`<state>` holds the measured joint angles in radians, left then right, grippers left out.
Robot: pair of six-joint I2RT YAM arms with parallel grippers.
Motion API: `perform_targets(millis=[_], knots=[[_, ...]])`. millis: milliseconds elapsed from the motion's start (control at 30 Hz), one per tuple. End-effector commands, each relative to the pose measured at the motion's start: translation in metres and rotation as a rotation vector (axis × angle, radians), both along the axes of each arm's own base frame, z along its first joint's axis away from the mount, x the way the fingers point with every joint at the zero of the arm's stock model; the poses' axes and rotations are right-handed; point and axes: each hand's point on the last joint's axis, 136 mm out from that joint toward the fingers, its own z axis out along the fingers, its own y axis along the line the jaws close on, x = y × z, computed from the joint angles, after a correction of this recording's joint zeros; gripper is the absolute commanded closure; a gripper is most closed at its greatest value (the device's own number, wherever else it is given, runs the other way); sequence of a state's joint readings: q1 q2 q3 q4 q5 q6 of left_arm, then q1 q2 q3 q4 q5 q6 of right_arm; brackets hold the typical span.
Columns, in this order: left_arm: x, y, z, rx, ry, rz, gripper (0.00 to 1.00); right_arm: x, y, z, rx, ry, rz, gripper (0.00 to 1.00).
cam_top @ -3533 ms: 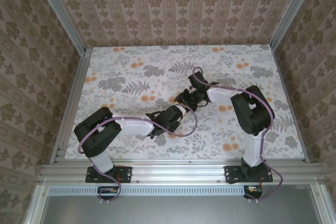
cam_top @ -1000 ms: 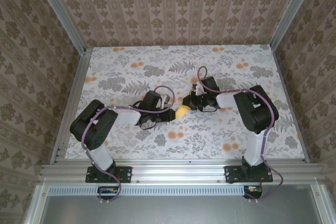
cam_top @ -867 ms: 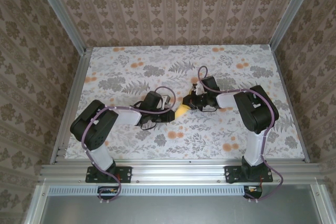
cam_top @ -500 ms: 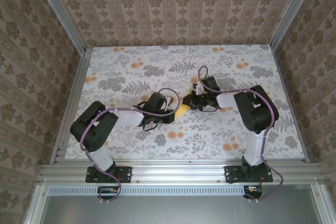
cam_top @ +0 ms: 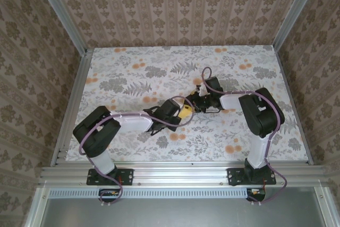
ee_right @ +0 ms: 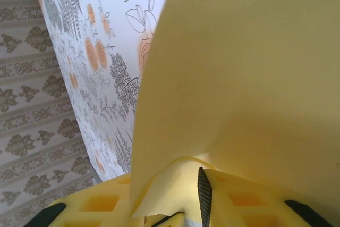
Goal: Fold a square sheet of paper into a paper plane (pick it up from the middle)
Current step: Fold the wing for the fifth time at the center of the table.
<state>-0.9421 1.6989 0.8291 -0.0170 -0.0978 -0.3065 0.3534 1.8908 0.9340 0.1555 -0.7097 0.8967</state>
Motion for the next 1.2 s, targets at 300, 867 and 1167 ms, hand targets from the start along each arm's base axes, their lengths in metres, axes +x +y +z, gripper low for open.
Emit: perform_targets(millis=[300, 867, 1167], knots=[[0.005, 0.004, 0.004, 0.165, -0.132, -0.039, 1.0, -0.015, 0.006, -0.001, -0.077, 0.151, -0.056, 0.61], [-0.001, 0.007, 0.012, 0.092, -0.079, 0.005, 0.88, -0.02, -0.006, -0.021, -0.141, 0.151, -0.08, 0.94], [-0.012, 0.005, 0.04, -0.201, 0.092, 0.012, 0.47, -0.016, -0.006, -0.017, -0.134, 0.037, 0.007, 0.96]])
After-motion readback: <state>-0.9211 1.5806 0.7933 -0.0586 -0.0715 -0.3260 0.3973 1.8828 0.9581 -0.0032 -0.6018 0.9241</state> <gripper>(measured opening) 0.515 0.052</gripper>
